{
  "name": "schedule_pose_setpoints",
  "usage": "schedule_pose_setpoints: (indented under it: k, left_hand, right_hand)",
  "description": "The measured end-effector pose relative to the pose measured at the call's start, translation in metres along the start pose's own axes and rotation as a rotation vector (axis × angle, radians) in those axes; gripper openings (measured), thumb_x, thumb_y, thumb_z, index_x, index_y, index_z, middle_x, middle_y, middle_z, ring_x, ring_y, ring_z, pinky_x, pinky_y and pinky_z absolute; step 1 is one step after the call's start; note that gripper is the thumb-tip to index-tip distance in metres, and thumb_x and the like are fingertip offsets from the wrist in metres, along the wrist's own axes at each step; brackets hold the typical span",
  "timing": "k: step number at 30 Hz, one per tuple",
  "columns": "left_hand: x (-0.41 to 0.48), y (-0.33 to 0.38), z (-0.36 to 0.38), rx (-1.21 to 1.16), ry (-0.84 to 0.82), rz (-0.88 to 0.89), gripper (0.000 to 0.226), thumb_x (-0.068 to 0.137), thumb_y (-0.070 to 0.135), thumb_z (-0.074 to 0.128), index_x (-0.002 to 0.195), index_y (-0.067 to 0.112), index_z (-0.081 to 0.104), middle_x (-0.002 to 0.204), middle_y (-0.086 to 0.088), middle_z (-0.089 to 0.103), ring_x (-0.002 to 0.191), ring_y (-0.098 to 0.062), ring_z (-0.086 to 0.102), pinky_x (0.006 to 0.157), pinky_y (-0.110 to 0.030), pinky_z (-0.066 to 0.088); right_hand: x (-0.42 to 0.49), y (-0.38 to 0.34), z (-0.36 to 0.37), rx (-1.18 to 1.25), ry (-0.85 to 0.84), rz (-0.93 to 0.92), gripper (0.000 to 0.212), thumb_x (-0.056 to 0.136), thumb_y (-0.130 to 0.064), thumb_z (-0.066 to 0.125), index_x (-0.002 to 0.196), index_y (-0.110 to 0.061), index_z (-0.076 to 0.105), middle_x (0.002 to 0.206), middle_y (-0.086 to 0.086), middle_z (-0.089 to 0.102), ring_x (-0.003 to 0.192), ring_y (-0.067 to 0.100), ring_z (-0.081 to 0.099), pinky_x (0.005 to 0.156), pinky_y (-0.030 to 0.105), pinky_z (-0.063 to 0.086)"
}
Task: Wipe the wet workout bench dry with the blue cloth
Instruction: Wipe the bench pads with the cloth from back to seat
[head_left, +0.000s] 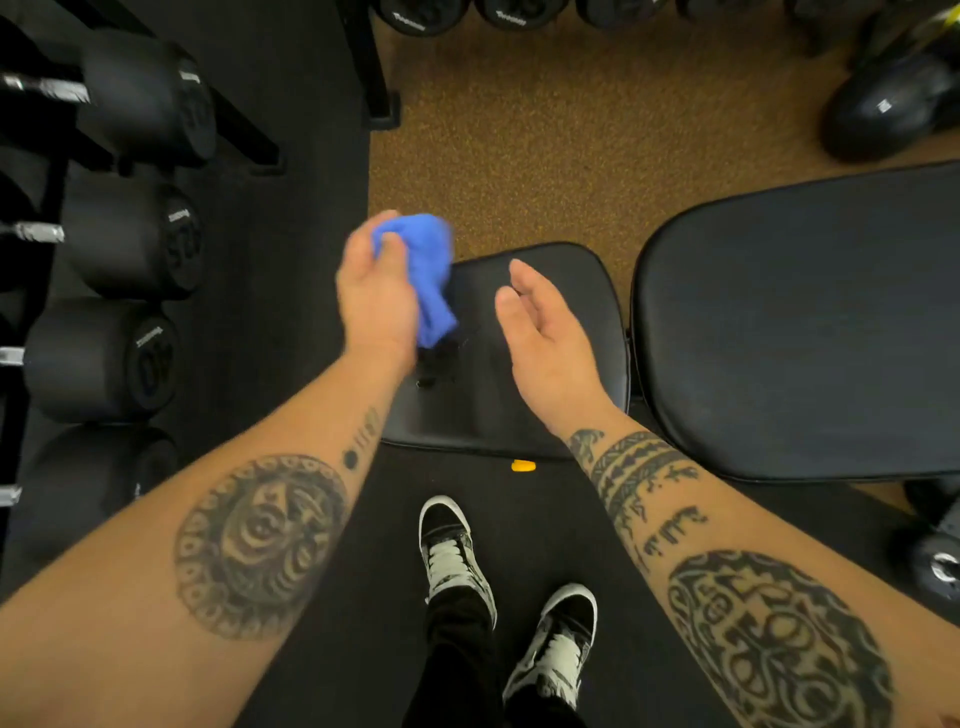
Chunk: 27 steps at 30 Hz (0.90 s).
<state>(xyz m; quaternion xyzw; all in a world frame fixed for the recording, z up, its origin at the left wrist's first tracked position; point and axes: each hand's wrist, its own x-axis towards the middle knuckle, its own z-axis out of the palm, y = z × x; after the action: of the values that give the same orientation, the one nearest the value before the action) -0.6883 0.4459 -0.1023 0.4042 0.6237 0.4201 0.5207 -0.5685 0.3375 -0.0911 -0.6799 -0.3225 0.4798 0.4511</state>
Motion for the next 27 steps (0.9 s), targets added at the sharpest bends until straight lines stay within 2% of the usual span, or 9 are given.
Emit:
schedule_pose_setpoints:
  k: [2, 4, 6, 8, 11, 13, 15, 21, 27]
  left_hand:
    - [-0.033, 0.012, 0.03, -0.23, -0.259, -0.112, 0.032, 0.087, 0.03, 0.056, 0.112, 0.013, 0.066, 0.119, -0.015, 0.066, 0.111, -0.029, 0.063, 0.107, -0.046, 0.045]
    - [-0.058, 0.021, 0.046, -0.393, -0.453, -0.306, 0.045, 0.098, 0.05, 0.046, 0.123, 0.016, 0.062, 0.132, -0.018, 0.063, 0.124, -0.032, 0.059, 0.11, -0.047, 0.043]
    - [-0.058, 0.02, 0.038, -0.404, -0.44, -0.354, 0.058, 0.102, 0.056, 0.027, 0.135, 0.017, 0.054, 0.139, -0.011, 0.06, 0.129, -0.022, 0.056, 0.111, -0.04, 0.041]
    - [-0.041, 0.011, 0.01, -0.226, -0.239, -0.179, 0.046, 0.103, 0.048, 0.04, 0.137, 0.022, 0.056, 0.138, 0.001, 0.062, 0.13, -0.009, 0.054, 0.113, -0.034, 0.037]
    - [-0.01, -0.019, -0.044, 0.252, 0.121, -0.031, 0.034, 0.098, 0.029, 0.052, 0.13, 0.027, 0.063, 0.128, 0.01, 0.065, 0.122, -0.005, 0.057, 0.111, -0.029, 0.04]
    - [0.003, -0.045, -0.072, 0.497, 0.14, -0.154, 0.041, 0.098, 0.031, 0.045, 0.137, 0.028, 0.056, 0.137, 0.004, 0.058, 0.128, -0.016, 0.053, 0.112, -0.035, 0.038]
    - [0.009, -0.065, -0.083, 0.53, 0.046, -0.337, 0.046, 0.101, 0.036, 0.039, 0.147, 0.029, 0.044, 0.149, -0.001, 0.048, 0.135, -0.023, 0.045, 0.113, -0.033, 0.032]
    - [0.012, -0.085, -0.095, -0.029, -0.035, -0.534, 0.037, 0.103, 0.036, 0.045, 0.139, 0.042, 0.052, 0.134, 0.01, 0.062, 0.121, -0.014, 0.059, 0.104, -0.038, 0.047]
    - [0.021, -0.088, -0.105, -0.361, -0.143, -0.728, 0.037, 0.1, 0.04, 0.048, 0.134, 0.032, 0.061, 0.126, -0.001, 0.07, 0.115, -0.024, 0.067, 0.105, -0.049, 0.047]
  right_hand:
    - [0.011, -0.014, 0.013, 0.132, -0.018, 0.047, 0.083, 0.079, -0.064, 0.058, 0.151, -0.029, 0.037, 0.148, -0.007, 0.052, 0.132, 0.003, 0.05, 0.114, 0.033, 0.039]
    - [0.018, -0.017, 0.014, 0.186, 0.074, 0.021, 0.065, 0.085, -0.053, 0.062, 0.142, -0.027, 0.047, 0.126, -0.008, 0.067, 0.115, 0.0, 0.063, 0.103, 0.03, 0.048]
    - [0.013, -0.015, 0.006, 0.09, 0.192, -0.008, 0.042, 0.098, -0.035, 0.056, 0.138, -0.022, 0.053, 0.117, -0.014, 0.068, 0.104, -0.009, 0.061, 0.097, 0.018, 0.047]
    - [0.001, -0.004, -0.004, -0.144, 0.268, -0.049, 0.04, 0.104, -0.03, 0.047, 0.142, -0.02, 0.051, 0.13, -0.012, 0.061, 0.114, -0.009, 0.051, 0.099, 0.006, 0.037]
    - [-0.01, 0.032, -0.005, -0.623, 0.216, -0.086, 0.05, 0.105, -0.036, 0.033, 0.149, -0.014, 0.041, 0.156, 0.003, 0.041, 0.147, 0.023, 0.031, 0.119, 0.034, 0.026]
    - [-0.014, 0.056, 0.013, -1.015, 0.059, -0.039, 0.057, 0.104, -0.041, 0.025, 0.154, -0.014, 0.029, 0.165, 0.006, 0.02, 0.153, 0.036, 0.008, 0.121, 0.053, 0.015]
    - [-0.016, 0.07, 0.035, -1.136, 0.006, -0.024, 0.065, 0.104, -0.045, 0.026, 0.159, -0.012, 0.013, 0.168, 0.006, 0.005, 0.153, 0.037, -0.004, 0.121, 0.058, 0.006]
    - [0.019, 0.068, 0.068, -1.232, 0.04, -0.094, 0.061, 0.104, -0.043, 0.029, 0.159, -0.021, 0.015, 0.167, 0.003, 0.013, 0.153, 0.038, -0.001, 0.121, 0.06, 0.005]
    - [0.065, 0.043, 0.14, -1.176, -0.032, -0.253, 0.057, 0.102, -0.04, 0.033, 0.156, -0.021, 0.029, 0.165, -0.001, 0.024, 0.153, 0.035, 0.009, 0.121, 0.056, 0.005]
